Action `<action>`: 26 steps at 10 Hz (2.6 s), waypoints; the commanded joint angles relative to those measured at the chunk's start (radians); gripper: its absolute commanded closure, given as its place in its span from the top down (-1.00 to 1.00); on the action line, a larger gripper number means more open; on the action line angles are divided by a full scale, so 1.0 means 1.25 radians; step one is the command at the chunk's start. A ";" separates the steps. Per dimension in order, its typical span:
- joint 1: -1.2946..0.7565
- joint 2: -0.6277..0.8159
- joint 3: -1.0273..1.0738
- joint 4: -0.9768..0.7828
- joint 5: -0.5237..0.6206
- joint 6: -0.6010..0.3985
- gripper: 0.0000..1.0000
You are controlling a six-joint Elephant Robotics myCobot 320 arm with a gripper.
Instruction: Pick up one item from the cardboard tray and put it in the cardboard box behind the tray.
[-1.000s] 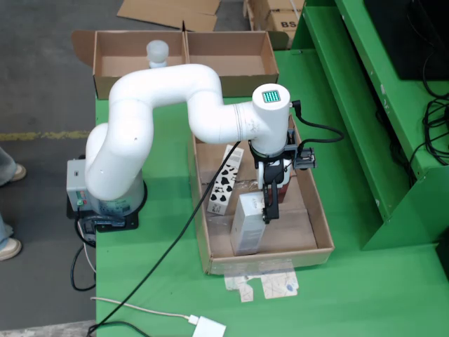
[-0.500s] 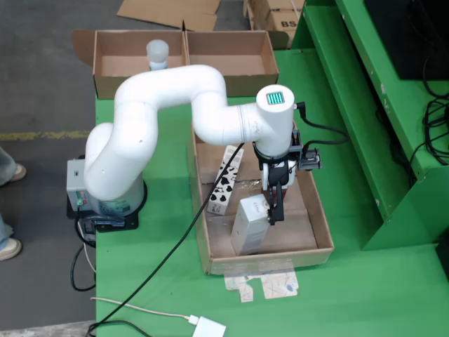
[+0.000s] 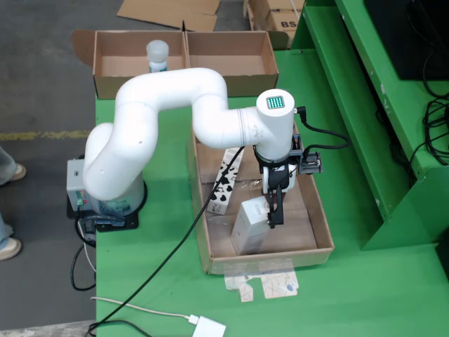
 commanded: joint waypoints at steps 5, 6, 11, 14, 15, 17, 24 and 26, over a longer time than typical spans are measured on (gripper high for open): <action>0.002 0.025 0.018 0.011 0.004 -0.001 1.00; 0.002 0.025 0.018 0.011 0.004 -0.001 1.00; 0.002 0.025 0.018 0.011 0.004 -0.001 1.00; 0.002 0.025 0.018 0.011 0.004 -0.001 1.00; 0.002 0.025 0.018 0.011 0.004 -0.001 1.00; 0.002 0.025 0.018 0.011 0.004 -0.001 1.00; -0.031 0.013 0.047 0.000 0.008 -0.012 1.00; -0.063 -0.024 0.103 -0.021 0.022 -0.027 1.00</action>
